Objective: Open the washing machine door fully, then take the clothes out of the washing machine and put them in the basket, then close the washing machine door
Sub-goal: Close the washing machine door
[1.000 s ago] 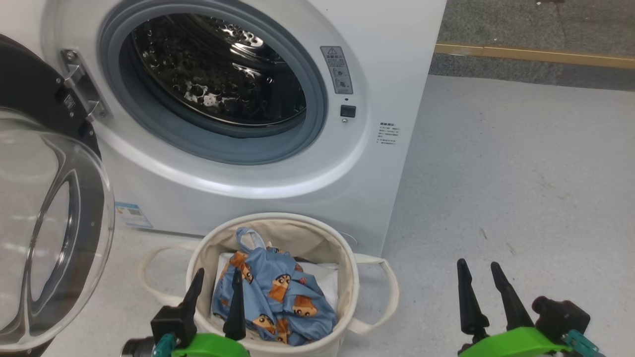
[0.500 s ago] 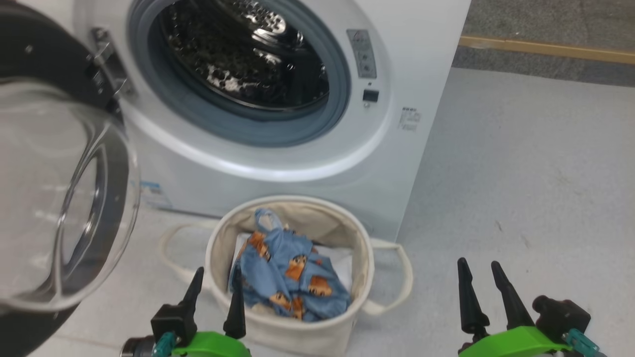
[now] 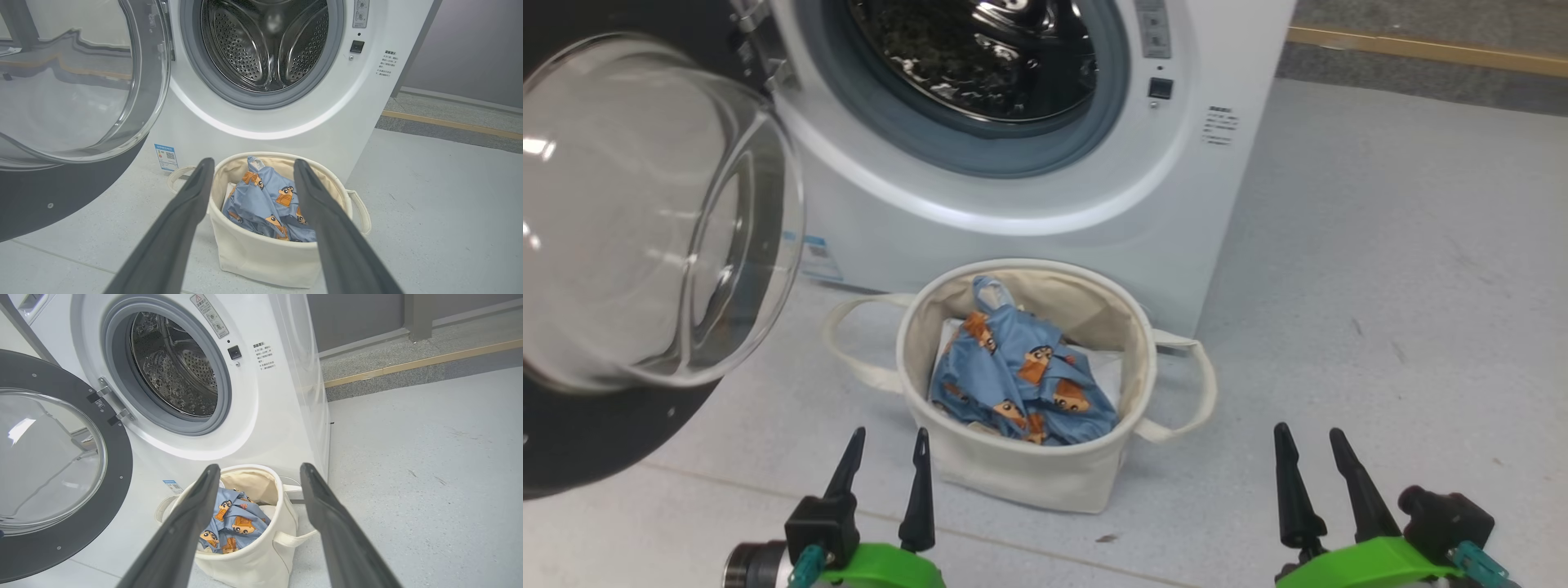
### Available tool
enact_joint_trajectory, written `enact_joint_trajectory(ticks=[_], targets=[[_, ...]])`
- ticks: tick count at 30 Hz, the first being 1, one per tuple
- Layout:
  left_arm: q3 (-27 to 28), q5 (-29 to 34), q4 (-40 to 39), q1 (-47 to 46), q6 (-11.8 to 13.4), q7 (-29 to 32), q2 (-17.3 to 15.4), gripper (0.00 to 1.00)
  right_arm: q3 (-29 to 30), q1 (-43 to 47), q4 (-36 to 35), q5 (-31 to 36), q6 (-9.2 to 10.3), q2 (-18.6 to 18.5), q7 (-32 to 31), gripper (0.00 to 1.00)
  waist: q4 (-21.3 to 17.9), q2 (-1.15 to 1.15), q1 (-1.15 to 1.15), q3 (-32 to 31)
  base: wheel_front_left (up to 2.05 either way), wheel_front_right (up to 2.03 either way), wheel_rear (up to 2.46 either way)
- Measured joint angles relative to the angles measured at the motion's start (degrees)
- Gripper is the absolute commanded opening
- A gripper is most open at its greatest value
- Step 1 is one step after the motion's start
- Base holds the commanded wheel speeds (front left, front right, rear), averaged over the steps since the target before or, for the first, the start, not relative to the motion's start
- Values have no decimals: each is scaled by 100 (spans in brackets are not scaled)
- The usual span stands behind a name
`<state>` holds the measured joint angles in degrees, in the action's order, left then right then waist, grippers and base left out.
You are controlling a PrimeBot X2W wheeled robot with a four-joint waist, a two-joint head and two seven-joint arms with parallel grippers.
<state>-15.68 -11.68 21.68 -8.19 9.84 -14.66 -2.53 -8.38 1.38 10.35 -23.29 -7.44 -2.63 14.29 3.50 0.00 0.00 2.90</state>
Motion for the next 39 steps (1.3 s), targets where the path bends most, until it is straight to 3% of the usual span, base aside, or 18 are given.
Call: enact_joint_trajectory(ticks=[10, 28, 33, 39], targets=[[-2, 58, -236, -54, 24, 0, -1, 100, -101, -31, -194, 0, 0, 1, 0, 100, 515, 0, 0, 59, -17, 17, 0], [-156, 58, -678, 153, 156, 0, -2, 100, -799, -26, -287, -42, 0, 1, 0, 100, 2296, 0, 0, -78, 0, 0, 0], [-154, 97, -655, 235, 186, 0, -4, 100, -829, -15, -289, -43, 0, 1, 0, 100, 2526, 0, 0, -152, 0, 0, 0], [-119, 90, -572, 247, 225, 0, -7, 100, -1270, 13, -310, -15, 0, 10, 0, 100, 2608, 0, 0, -236, 0, 0, 0]])
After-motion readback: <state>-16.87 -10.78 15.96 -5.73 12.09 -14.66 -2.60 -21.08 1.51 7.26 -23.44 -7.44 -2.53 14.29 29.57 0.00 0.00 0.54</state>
